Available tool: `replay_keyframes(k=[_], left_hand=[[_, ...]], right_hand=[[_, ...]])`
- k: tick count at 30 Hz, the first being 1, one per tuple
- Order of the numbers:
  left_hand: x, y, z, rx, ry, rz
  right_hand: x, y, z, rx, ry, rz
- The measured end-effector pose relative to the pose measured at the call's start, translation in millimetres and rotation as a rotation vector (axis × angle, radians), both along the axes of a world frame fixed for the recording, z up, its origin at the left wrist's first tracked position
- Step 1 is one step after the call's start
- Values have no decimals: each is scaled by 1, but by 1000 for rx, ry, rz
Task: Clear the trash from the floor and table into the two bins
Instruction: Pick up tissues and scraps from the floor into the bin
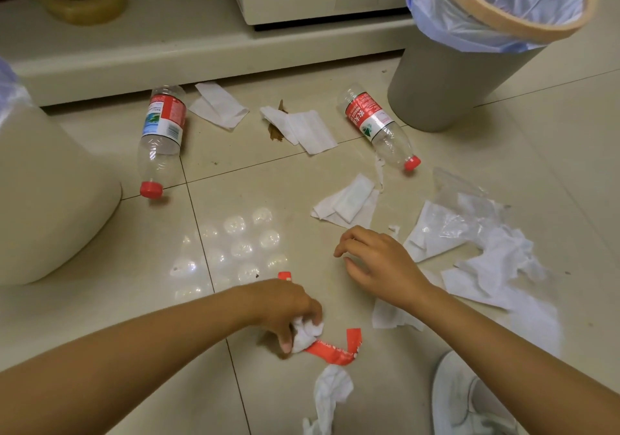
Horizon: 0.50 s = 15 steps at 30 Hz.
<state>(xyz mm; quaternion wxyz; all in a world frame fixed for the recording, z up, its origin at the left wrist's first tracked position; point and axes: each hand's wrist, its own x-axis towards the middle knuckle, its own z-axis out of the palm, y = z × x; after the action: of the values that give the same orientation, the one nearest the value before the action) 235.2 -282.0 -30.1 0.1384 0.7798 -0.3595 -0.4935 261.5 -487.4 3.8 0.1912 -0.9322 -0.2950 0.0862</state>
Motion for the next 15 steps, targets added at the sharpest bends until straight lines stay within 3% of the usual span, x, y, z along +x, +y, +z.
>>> replay_keyframes(k=[6,10,15], left_hand=[[-17,1,-20,-168,-400,-213],[-15,-3,-15,-208,-295,22],[-20,-14,-6,-170,-33,139]], right_hand=[[-5,-6,-6,9,33,16],[-3,-7,-5,5,58,36],[-12,-5,-6,6,106,68]])
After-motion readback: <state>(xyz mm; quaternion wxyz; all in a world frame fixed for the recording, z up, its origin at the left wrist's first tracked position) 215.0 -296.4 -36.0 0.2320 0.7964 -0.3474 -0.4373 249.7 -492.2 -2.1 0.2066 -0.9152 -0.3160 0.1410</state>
